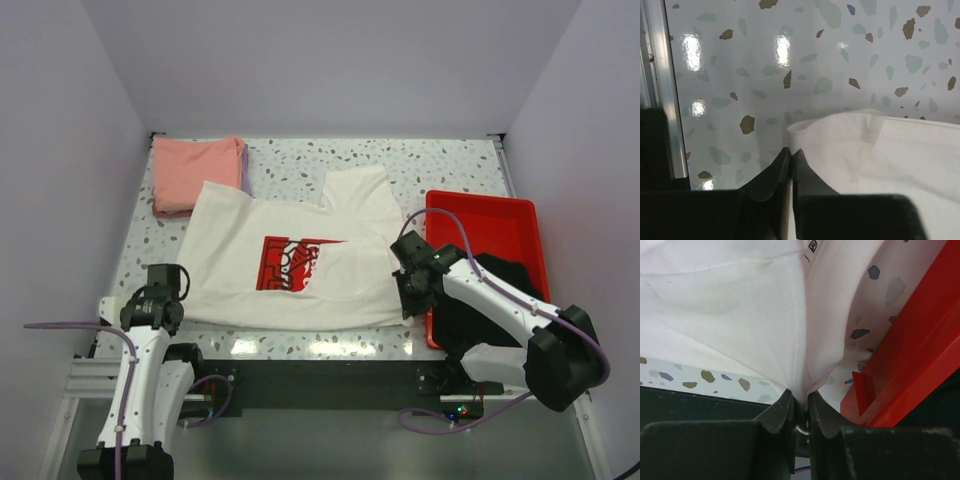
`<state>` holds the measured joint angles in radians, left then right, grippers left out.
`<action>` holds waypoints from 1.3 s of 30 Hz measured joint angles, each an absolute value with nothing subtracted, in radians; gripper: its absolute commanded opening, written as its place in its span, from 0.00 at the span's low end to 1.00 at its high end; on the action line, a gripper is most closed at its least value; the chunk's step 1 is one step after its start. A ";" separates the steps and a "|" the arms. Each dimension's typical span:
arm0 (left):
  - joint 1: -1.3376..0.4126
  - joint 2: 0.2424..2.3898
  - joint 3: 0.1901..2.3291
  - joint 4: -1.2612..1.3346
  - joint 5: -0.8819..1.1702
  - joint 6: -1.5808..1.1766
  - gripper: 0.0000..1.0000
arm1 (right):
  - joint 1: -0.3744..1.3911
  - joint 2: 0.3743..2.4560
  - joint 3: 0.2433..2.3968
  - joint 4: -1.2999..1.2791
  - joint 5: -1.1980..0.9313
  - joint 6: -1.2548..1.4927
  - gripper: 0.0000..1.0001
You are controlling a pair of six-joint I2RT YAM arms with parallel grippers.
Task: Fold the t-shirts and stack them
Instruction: Fold the tshirt
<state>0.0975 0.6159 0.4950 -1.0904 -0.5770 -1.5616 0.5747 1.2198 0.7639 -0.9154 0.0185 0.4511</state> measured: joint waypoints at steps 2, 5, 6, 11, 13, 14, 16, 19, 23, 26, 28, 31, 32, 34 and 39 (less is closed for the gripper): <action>0.091 0.633 0.497 -1.110 -0.583 -1.579 0.32 | 0.575 1.218 0.764 -0.922 0.020 0.451 0.08; 0.086 0.642 0.498 -1.133 -0.593 -1.605 0.58 | 0.575 1.214 0.764 -0.928 0.021 0.453 0.21; 0.085 0.638 0.498 -1.139 -0.595 -1.608 0.66 | 0.575 1.214 0.764 -0.928 0.021 0.453 0.24; 0.083 0.566 0.514 -1.131 -0.610 -1.645 1.00 | 0.575 1.204 0.771 -0.940 0.023 0.456 0.98; 0.083 0.534 0.543 -1.140 -0.617 -1.647 1.00 | 0.575 1.200 0.790 -0.942 0.009 0.455 0.99; 0.083 0.522 0.562 -1.150 -0.622 -1.643 1.00 | 0.577 1.199 0.802 -0.943 0.008 0.455 0.99; 0.083 0.511 0.604 -1.157 -0.633 -1.609 1.00 | 0.576 1.192 0.823 -0.946 0.008 0.454 0.99; 0.083 0.521 0.675 -1.124 -0.640 -1.503 1.00 | 0.574 1.186 0.857 -0.953 -0.001 0.450 0.99; 0.083 0.615 0.776 -0.999 -0.599 -1.315 1.00 | 0.574 1.184 0.939 -0.957 -0.033 0.428 0.99; 0.083 0.728 0.814 -0.863 -0.524 -1.184 1.00 | 0.574 1.188 1.005 -0.951 -0.049 0.416 0.99; 0.083 0.824 0.837 -0.770 -0.453 -1.100 1.00 | 0.574 1.206 1.051 -0.939 -0.053 0.410 0.99; 0.083 0.995 0.894 -0.643 -0.344 -0.979 1.00 | 0.574 1.270 1.127 -0.911 -0.052 0.404 0.99; 0.083 1.048 0.938 -0.604 -0.297 -0.929 1.00 | 0.574 1.299 1.155 -0.901 -0.049 0.402 0.99; 0.081 1.183 1.013 -0.580 -0.253 -0.867 1.00 | 0.572 1.351 1.199 -0.862 -0.043 0.401 0.99; 0.069 1.502 1.293 -0.528 -0.182 -0.716 0.90 | 0.546 1.431 1.274 -0.781 -0.037 0.398 0.99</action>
<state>0.0692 1.5021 1.2930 -0.5278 -0.1822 -0.7158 0.5461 1.4307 1.2739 -0.7811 -0.0368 0.3977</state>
